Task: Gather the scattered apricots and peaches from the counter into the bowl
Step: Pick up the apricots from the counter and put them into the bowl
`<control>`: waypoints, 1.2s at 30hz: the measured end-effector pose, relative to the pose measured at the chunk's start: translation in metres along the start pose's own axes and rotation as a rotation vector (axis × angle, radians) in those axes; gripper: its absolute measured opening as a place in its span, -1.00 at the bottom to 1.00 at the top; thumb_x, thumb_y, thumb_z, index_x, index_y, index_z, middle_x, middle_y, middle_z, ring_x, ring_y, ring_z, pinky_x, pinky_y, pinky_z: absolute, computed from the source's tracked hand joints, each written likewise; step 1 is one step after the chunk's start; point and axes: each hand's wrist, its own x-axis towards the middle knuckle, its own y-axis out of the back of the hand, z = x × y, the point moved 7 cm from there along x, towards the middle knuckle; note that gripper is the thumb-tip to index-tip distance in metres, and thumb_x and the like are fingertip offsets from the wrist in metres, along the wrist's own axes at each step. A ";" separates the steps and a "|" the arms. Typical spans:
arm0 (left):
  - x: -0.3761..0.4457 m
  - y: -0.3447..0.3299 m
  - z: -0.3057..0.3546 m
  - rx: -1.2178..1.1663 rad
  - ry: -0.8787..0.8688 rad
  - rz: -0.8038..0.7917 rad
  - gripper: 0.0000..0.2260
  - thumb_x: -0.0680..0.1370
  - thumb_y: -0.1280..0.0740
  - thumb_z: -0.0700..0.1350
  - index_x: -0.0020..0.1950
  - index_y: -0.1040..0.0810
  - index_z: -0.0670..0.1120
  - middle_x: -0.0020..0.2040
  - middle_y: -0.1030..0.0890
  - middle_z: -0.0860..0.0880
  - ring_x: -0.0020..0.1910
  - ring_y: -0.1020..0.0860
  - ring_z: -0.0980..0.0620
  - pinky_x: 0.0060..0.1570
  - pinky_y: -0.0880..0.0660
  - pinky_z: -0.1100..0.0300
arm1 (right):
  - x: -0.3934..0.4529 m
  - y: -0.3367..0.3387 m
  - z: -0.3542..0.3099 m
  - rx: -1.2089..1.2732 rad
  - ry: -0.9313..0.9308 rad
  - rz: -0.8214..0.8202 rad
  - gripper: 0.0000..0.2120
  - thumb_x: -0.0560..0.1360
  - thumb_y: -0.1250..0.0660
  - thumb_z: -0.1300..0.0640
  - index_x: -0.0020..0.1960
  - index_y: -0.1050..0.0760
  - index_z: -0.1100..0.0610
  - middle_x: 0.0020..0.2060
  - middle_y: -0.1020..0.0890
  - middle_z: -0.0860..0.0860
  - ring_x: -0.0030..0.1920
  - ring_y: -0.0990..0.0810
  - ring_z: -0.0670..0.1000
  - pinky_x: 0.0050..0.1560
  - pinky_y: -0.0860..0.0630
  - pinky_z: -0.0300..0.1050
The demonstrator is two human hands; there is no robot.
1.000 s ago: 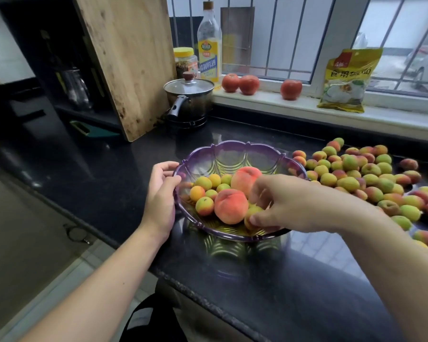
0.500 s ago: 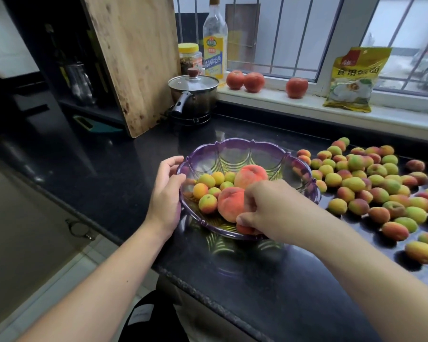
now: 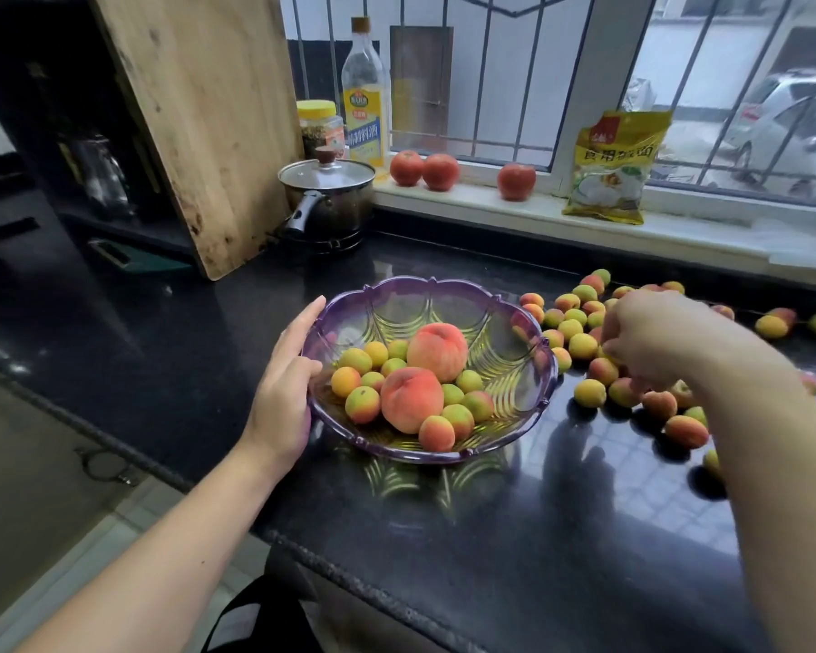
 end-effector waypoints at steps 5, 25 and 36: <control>0.000 -0.001 0.000 -0.027 -0.013 0.006 -0.42 0.48 -0.12 -0.18 0.52 -0.46 0.01 0.46 -0.52 0.08 0.39 -0.52 0.26 0.27 -0.46 0.39 | -0.009 -0.021 -0.019 0.008 0.091 -0.156 -0.88 0.57 -0.40 0.12 0.05 -0.59 0.16 -0.20 -0.64 0.11 -0.25 -0.65 0.06 -0.36 -0.63 -0.13; 0.005 0.001 -0.010 -0.106 0.010 -0.004 -0.45 0.47 -0.14 -0.19 0.45 -0.53 0.04 0.50 -0.49 -0.09 0.45 -0.52 0.02 0.47 -0.46 0.00 | -0.089 0.034 -0.134 0.660 0.765 0.048 -0.74 0.50 -0.44 -0.10 0.18 -0.60 -0.23 -0.13 -0.56 -0.23 -0.12 -0.53 -0.28 -0.13 -0.41 -0.34; 0.004 0.001 -0.005 -0.115 0.024 0.033 -0.45 0.41 -0.15 -0.21 0.37 -0.56 0.06 0.44 -0.51 -0.03 0.33 -0.56 0.22 0.24 -0.53 0.27 | -0.093 -0.021 -0.205 0.239 0.714 -0.063 -0.77 0.54 -0.40 -0.04 0.18 -0.65 -0.07 0.05 -0.55 -0.02 0.07 -0.53 0.08 0.17 -0.54 0.03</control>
